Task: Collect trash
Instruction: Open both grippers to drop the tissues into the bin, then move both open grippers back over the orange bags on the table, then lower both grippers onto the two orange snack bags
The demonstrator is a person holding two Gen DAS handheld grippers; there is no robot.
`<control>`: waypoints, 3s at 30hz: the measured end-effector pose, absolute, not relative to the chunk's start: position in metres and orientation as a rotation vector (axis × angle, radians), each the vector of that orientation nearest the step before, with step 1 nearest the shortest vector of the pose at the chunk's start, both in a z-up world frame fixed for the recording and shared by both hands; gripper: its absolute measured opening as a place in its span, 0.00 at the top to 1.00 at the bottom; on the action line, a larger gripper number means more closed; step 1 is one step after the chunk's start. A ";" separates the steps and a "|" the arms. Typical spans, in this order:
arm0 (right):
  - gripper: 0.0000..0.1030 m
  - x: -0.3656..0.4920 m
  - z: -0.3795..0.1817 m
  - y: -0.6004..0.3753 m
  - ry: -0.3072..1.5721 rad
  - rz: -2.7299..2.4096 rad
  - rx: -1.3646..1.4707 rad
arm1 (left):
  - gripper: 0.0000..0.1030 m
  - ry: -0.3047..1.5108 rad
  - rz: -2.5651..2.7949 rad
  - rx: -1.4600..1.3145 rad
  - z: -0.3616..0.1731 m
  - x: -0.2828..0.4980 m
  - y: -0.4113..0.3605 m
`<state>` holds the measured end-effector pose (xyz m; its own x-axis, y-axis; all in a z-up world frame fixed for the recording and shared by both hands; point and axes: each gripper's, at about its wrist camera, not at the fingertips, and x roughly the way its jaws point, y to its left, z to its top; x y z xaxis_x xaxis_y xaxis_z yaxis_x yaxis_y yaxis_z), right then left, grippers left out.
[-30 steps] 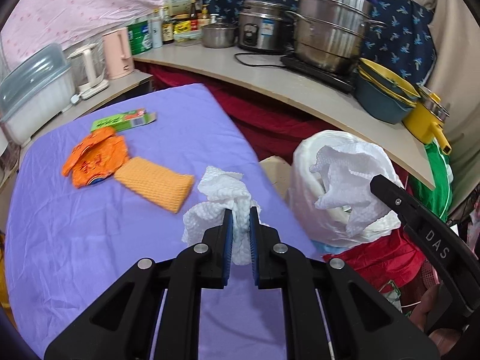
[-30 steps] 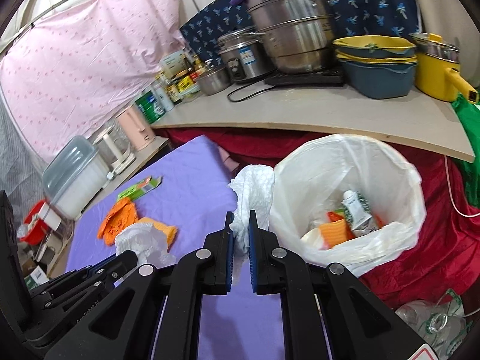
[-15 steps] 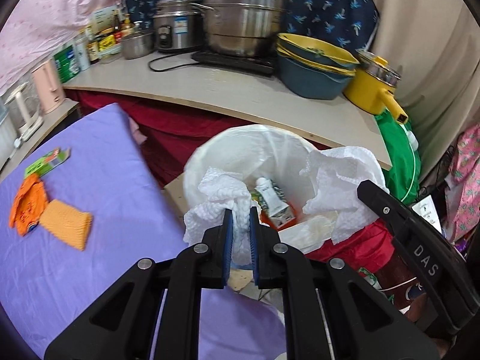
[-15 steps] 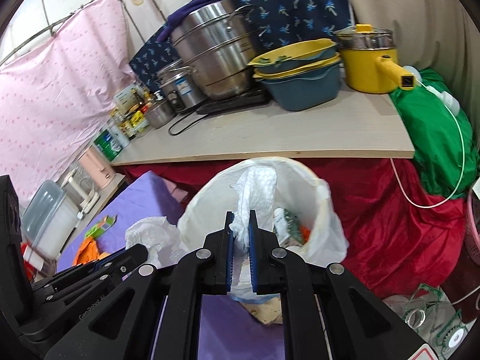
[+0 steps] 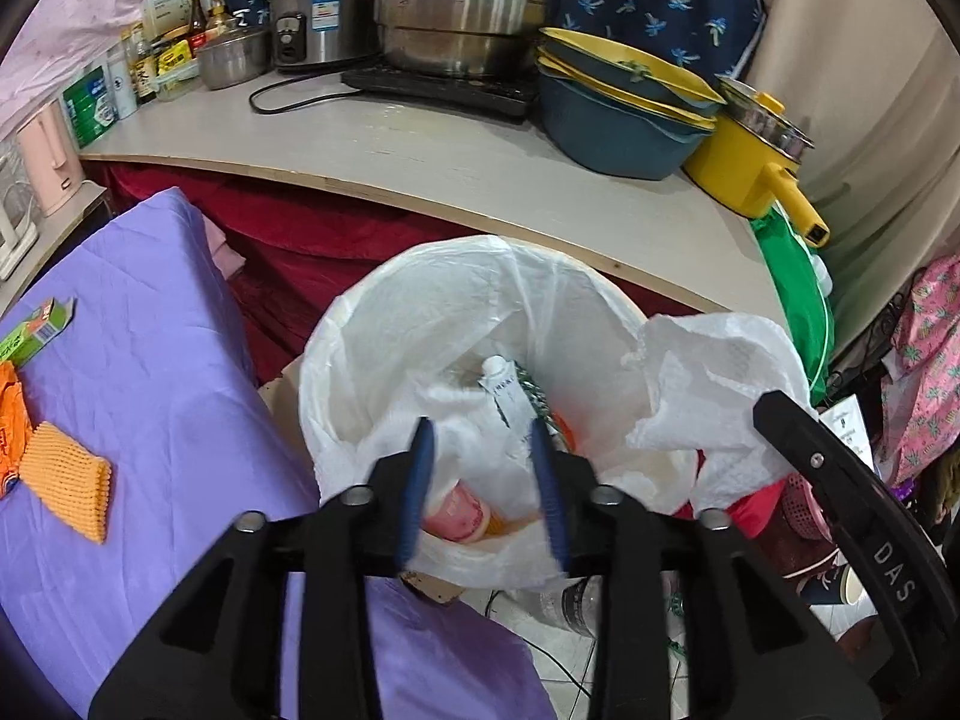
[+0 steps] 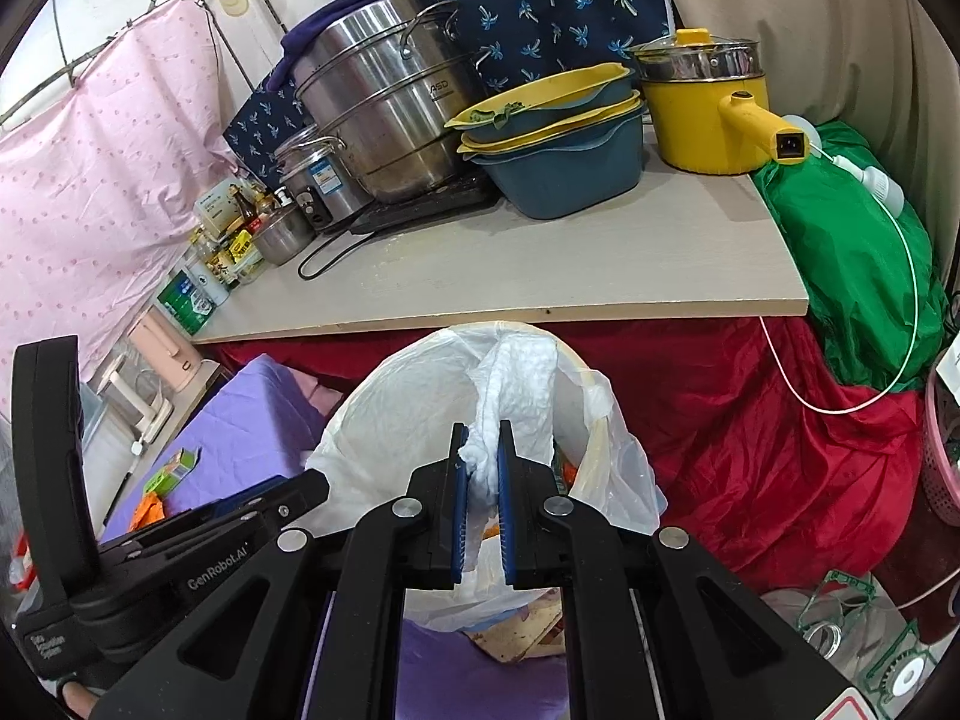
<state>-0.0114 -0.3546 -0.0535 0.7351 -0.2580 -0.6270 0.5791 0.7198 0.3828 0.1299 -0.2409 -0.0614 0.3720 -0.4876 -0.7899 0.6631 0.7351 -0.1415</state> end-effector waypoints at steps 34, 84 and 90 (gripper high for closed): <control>0.55 0.052 -0.048 -0.309 0.599 -0.397 0.544 | 0.41 0.820 -0.492 0.149 -0.045 0.161 -0.154; 0.43 0.144 -0.046 -0.062 0.732 -0.063 0.330 | 0.31 0.816 -0.079 -0.026 -0.050 0.196 0.128; 0.43 0.159 -0.058 -0.053 0.759 -0.068 0.331 | 0.27 0.818 -0.043 -0.032 -0.054 0.217 0.154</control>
<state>0.1594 -0.0535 -0.0584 0.7257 0.0581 -0.6856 0.1792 0.9461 0.2698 0.2168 0.1542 -0.0538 0.6827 -0.0502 -0.7290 0.0258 0.9987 -0.0446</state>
